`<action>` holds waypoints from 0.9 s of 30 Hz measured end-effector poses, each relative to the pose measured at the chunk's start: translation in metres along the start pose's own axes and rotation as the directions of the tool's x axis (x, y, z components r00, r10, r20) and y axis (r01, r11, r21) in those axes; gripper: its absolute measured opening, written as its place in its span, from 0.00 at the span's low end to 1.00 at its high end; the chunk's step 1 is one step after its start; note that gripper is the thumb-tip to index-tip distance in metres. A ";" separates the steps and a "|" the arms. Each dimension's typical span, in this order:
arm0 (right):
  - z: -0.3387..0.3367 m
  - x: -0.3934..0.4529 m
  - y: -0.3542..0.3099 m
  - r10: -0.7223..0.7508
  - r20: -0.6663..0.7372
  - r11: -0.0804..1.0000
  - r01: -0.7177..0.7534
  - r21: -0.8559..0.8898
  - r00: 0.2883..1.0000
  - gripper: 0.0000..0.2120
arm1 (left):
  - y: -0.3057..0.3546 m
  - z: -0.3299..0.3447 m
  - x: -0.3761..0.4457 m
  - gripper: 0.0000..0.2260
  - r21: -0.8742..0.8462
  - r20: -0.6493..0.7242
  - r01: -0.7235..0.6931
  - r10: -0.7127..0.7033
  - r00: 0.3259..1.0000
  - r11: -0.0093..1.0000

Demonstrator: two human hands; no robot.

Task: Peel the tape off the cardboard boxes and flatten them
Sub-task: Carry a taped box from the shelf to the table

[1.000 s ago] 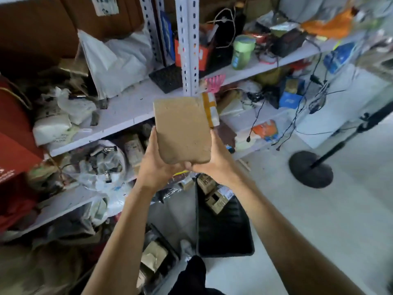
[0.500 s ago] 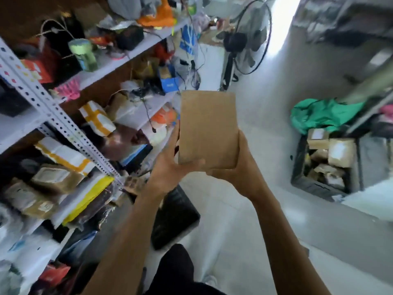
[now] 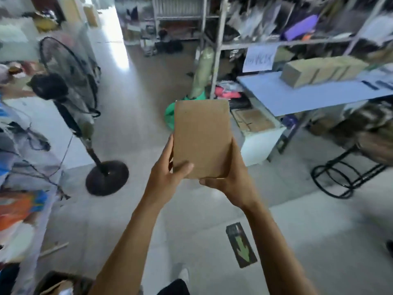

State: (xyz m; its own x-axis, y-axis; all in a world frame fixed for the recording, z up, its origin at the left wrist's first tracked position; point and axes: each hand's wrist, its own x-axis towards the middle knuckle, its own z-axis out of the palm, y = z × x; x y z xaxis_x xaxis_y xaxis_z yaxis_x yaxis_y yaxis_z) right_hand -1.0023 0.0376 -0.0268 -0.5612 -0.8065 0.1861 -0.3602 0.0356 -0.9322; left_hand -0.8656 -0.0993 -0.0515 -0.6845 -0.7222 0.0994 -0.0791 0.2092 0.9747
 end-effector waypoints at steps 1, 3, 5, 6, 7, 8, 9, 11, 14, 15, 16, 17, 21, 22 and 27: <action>-0.017 0.008 0.004 0.018 -0.062 1.000 -0.018 -0.002 0.998 0.48 | 0.005 0.015 0.021 0.40 0.014 0.066 -0.009 0.008 0.998 1.000; -0.051 0.020 0.009 0.047 -0.168 0.999 -0.044 0.020 0.985 0.44 | 0.019 0.048 0.059 0.45 0.028 0.202 -0.020 0.014 0.979 0.999; -0.084 0.028 0.019 0.069 -0.255 0.997 -0.061 0.039 0.965 0.42 | 0.032 0.082 0.089 0.53 0.044 0.310 -0.040 0.024 0.951 0.998; -0.100 0.031 0.024 0.078 -0.285 0.997 -0.069 0.040 0.955 0.43 | 0.037 0.099 0.101 0.56 0.054 0.355 -0.055 0.033 0.934 0.997; -0.116 0.035 0.028 0.084 -0.315 0.996 -0.079 0.029 0.945 0.44 | 0.040 0.116 0.114 0.58 0.055 0.398 -0.076 0.048 0.916 0.996; -0.131 0.040 0.034 0.097 -0.349 0.995 -0.094 0.025 0.932 0.46 | 0.042 0.133 0.127 0.59 0.051 0.436 -0.097 0.065 0.898 0.994; -0.146 0.044 0.040 0.112 -0.376 0.994 -0.106 0.037 0.920 0.47 | 0.045 0.150 0.140 0.60 0.048 0.471 -0.113 0.077 0.879 0.992; -0.175 0.055 0.058 0.126 -0.408 0.992 -0.110 0.063 0.904 0.48 | 0.044 0.185 0.166 0.60 0.066 0.524 -0.132 0.079 0.848 0.989; -0.219 0.070 0.086 0.143 -0.475 0.989 -0.109 0.098 0.869 0.49 | 0.051 0.240 0.203 0.59 0.082 0.575 -0.153 0.079 0.814 0.985; -0.237 0.076 0.098 0.138 -0.491 0.990 -0.101 0.101 0.860 0.49 | 0.052 0.261 0.217 0.58 0.078 0.581 -0.174 0.097 0.808 0.982; -0.256 0.085 0.107 0.142 -0.500 0.989 -0.102 0.106 0.854 0.48 | 0.054 0.281 0.230 0.58 0.075 0.576 -0.195 0.117 0.809 0.978; -0.265 0.091 0.110 0.154 -0.499 0.987 -0.111 0.115 0.853 0.47 | 0.058 0.289 0.236 0.57 0.091 0.575 -0.207 0.119 0.810 0.974; -0.344 0.124 0.140 0.160 -0.483 0.986 -0.116 0.122 0.861 0.47 | 0.065 0.367 0.284 0.57 0.060 0.577 -0.197 0.127 0.807 0.979; -0.361 0.131 0.147 0.159 -0.492 0.986 -0.118 0.114 0.856 0.46 | 0.067 0.383 0.295 0.56 0.052 0.574 -0.194 0.130 0.808 0.980; -0.434 0.175 0.184 0.164 -0.500 0.983 -0.099 0.155 0.851 0.45 | 0.069 0.459 0.354 0.56 0.059 0.571 -0.180 0.114 0.813 0.982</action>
State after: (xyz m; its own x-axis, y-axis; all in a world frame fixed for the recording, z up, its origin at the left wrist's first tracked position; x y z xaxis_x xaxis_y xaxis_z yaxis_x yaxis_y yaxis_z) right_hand -1.4902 0.1594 -0.0310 -0.9088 -0.3852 0.1603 -0.1831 0.0229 -0.9828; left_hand -1.4463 -0.0379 -0.0412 -0.9794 -0.1863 0.0778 0.0026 0.3739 0.9275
